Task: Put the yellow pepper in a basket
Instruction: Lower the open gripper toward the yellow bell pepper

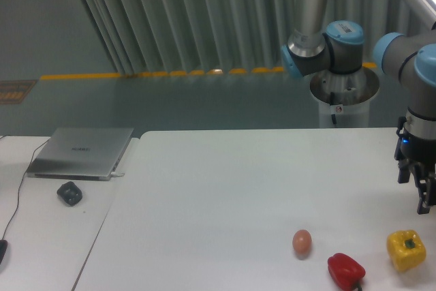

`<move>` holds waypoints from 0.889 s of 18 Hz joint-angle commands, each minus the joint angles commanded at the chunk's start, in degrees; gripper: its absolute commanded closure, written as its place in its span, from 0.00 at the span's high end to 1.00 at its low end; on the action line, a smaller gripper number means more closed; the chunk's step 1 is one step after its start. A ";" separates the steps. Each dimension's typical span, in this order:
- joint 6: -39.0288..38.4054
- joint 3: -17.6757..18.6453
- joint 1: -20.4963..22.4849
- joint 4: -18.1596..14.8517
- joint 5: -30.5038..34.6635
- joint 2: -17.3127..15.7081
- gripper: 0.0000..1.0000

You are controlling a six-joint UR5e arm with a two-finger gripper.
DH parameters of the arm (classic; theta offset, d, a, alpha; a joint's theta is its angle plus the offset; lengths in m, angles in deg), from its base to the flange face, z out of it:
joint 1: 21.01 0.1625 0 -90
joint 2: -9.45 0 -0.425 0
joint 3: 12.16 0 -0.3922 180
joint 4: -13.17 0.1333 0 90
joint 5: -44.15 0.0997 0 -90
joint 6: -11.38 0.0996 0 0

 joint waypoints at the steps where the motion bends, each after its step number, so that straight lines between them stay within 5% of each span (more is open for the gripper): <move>1: 0.09 0.00 0.00 0.26 0.00 0.00 1.00; 7: -0.52 0.35 -0.26 1.05 0.00 0.61 1.00; 10: -0.53 0.35 -0.35 5.09 -0.09 2.28 1.00; 16: 0.18 -0.52 -0.18 5.45 -0.09 3.42 1.00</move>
